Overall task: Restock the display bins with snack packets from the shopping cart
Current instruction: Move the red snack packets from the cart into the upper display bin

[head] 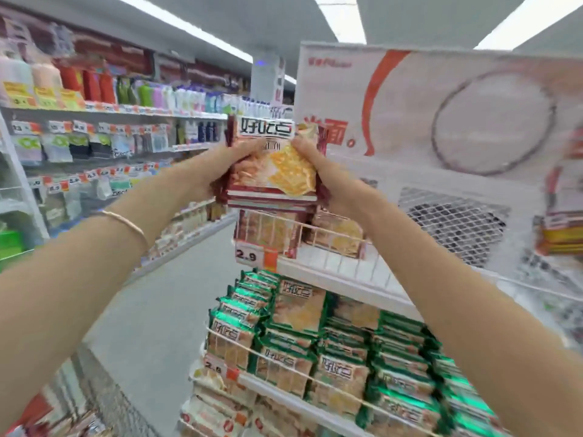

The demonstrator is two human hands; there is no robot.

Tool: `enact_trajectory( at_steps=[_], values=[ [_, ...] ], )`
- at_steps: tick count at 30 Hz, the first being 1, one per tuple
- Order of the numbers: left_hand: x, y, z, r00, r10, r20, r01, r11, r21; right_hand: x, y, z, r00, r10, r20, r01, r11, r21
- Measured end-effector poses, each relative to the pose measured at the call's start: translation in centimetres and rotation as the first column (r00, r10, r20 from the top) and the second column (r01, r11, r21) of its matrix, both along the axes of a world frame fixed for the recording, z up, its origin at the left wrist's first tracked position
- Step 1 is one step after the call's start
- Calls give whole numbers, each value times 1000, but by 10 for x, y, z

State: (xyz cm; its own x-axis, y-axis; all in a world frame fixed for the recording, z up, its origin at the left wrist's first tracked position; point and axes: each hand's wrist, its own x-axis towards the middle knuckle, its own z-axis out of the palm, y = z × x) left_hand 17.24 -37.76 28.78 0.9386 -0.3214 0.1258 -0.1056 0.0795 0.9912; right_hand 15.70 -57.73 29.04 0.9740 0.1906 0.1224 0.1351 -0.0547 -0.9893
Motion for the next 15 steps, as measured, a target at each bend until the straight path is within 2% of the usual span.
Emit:
enact_trajectory(
  at_steps=[3,6,9,12,15],
  values=[
    [30,-64,15,989,-4,149,-13,994,110,11,-74,16,995,-92,46,94,995,-38],
    [49,-113,9,946,-27,323,-58,967,248,16,-135,11,993,-104,57,112,979,-168],
    [70,-138,-11,931,-53,360,-111,900,421,24,-174,-12,998,-68,14,70,967,-243],
    [85,-144,-24,949,-151,276,-76,741,667,35,-186,-40,998,-21,-59,-3,925,-380],
    [94,-144,-33,943,-265,200,-51,479,876,46,-179,-76,986,-109,-122,17,812,-583]
  ],
)
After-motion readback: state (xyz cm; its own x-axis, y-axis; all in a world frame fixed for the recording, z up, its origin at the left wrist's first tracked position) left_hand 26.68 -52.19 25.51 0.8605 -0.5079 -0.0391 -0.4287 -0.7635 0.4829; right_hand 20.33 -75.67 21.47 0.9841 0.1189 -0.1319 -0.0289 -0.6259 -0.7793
